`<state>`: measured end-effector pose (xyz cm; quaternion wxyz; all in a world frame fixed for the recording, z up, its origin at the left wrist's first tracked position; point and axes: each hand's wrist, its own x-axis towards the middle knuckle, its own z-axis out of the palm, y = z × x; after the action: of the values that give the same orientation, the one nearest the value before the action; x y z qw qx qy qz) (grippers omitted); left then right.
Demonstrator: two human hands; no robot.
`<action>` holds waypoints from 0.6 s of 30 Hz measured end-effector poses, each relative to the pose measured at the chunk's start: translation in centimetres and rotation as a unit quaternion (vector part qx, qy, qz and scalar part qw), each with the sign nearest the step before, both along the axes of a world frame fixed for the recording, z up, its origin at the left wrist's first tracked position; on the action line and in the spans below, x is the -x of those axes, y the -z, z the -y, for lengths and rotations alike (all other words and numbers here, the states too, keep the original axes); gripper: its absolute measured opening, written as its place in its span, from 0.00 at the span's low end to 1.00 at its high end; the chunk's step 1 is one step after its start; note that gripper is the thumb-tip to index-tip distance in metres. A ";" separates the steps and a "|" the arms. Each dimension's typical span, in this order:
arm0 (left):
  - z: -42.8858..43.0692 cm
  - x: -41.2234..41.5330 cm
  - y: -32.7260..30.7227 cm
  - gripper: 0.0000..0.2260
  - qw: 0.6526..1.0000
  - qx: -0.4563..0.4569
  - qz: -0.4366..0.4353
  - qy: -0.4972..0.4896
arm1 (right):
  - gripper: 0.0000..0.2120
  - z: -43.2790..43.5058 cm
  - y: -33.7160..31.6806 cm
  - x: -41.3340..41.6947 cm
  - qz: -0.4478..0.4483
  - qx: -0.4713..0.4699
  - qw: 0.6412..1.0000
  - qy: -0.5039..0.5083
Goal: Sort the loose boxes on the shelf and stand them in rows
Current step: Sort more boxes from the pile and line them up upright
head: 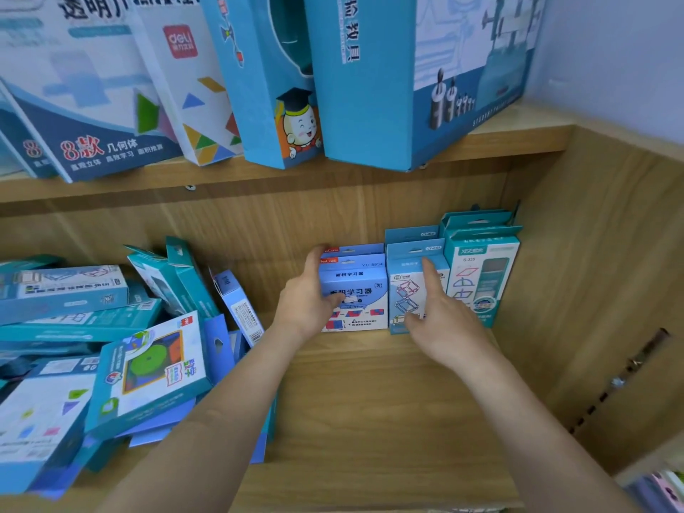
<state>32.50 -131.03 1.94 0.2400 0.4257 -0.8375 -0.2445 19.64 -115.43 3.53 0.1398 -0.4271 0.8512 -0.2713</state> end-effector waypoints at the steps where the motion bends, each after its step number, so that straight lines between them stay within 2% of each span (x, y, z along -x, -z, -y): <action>1: 0.0 0.0 0.0 0.34 1.000 -0.002 -0.001 0.001 | 0.40 -0.1 -0.1 0.0 0.002 0.001 1.000 -0.003; 3: -0.2 0.0 -0.1 0.34 1.000 0.017 0.009 0.005 | 0.39 -0.3 -0.4 -0.1 0.001 0.006 1.000 -0.006; 8: -0.8 0.2 0.0 0.34 0.981 0.173 0.083 -0.002 | 0.36 -0.6 -0.7 -0.3 -0.010 0.012 1.000 -0.023; 13: -1.7 -0.5 -0.9 0.31 0.978 0.189 0.087 -0.004 | 0.35 -1.6 -0.9 -0.8 -0.013 0.047 0.998 -0.041; 18: -4.4 -3.8 -2.8 0.21 0.976 0.215 0.034 0.026 | 0.28 -2.4 -1.0 -2.0 0.075 0.165 0.981 -0.074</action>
<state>36.30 -126.61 4.79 0.2909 0.3504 -0.8888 -0.0506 21.63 -112.99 4.53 0.1507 -0.4842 0.7482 -0.4279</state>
